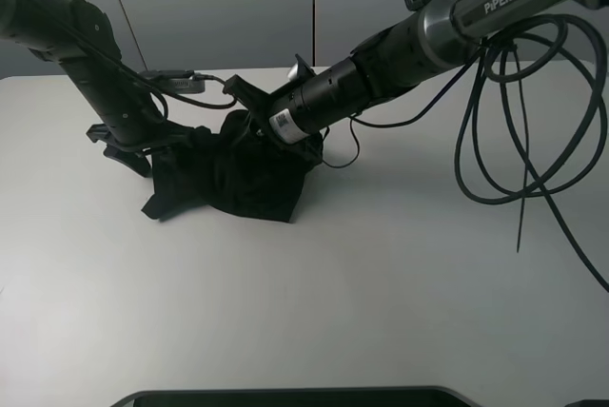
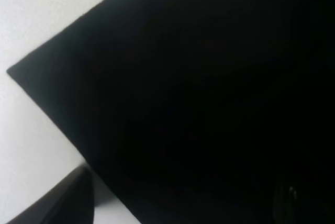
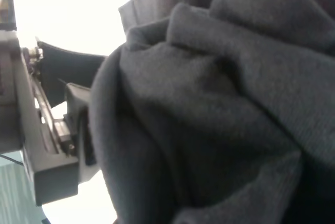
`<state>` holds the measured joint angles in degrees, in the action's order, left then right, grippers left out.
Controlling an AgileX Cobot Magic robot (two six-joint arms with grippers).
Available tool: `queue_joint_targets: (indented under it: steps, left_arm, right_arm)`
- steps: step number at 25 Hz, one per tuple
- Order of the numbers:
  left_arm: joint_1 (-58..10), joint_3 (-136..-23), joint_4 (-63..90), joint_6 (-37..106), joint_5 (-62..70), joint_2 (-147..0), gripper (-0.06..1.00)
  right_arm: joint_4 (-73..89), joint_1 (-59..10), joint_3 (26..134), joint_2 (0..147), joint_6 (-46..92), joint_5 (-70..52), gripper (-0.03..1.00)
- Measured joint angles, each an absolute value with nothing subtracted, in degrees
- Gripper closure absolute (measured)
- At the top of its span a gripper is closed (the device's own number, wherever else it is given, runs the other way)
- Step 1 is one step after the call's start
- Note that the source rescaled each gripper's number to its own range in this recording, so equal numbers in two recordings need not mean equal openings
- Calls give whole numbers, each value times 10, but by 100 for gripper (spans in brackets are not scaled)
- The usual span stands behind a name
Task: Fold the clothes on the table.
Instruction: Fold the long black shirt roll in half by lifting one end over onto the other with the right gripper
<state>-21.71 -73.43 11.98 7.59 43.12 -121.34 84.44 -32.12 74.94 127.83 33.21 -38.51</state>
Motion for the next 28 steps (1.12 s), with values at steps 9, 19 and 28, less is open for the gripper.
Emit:
queue_joint_targets:
  steps: [9,19,28]
  left_arm:
    - [-217,-832,126,76,500,-1178,4]
    - [-217,-936,126,76,586,-1174,4]
    - [-217,-1015,124,78,632,-1174,4]
  right_arm:
    - [848,-321,751,1282,350,-385,84]
    - [936,-323,751,1282,430,-406,16]
    - [956,-325,751,1245,535,-433,25]
